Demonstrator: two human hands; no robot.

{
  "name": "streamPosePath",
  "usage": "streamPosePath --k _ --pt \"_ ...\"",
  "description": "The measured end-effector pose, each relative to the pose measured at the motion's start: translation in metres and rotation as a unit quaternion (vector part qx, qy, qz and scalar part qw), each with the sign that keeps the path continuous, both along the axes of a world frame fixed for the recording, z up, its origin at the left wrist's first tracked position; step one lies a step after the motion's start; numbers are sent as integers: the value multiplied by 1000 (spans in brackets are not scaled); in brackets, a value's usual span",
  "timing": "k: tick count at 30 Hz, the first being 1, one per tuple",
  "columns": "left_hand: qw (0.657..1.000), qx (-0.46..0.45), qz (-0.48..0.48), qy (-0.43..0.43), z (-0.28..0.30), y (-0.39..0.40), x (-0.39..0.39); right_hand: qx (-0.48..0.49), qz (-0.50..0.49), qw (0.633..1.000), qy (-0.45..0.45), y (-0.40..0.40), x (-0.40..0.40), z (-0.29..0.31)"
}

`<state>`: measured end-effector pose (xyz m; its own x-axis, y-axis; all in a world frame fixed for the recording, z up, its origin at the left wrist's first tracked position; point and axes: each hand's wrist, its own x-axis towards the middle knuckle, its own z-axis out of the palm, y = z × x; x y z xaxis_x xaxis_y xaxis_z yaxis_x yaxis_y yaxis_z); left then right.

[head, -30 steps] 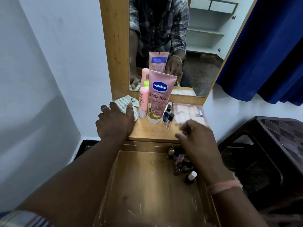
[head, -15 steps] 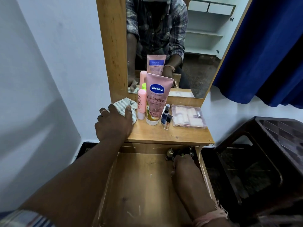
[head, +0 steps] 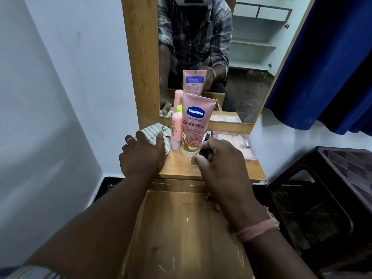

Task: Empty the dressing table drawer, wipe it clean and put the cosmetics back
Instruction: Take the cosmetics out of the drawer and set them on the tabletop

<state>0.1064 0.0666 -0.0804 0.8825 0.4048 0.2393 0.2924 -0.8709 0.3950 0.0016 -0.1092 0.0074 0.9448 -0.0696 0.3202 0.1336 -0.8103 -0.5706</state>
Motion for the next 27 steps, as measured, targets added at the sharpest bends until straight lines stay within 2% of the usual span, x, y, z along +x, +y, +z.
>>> streamPosePath --k 7,12,17,20,24,27 --pt "1000 -4 -5 2 1 2 -1 -33 7 999 6 16 27 -19" --pt "1000 -5 -8 -1 1 1 -2 -1 -2 1000 13 20 28 -19" --pt "1000 -6 -8 0 1 1 -2 -12 -31 999 -28 -5 2 -24" --pt "1000 3 0 7 1 0 -1 16 -60 998 25 -35 -19 -46" --pt "1000 15 3 12 1 -2 -1 -13 -59 988 141 -52 -29 -72" --pt "1000 13 5 12 2 -2 -1 -63 -39 984 160 -51 -28 -82"
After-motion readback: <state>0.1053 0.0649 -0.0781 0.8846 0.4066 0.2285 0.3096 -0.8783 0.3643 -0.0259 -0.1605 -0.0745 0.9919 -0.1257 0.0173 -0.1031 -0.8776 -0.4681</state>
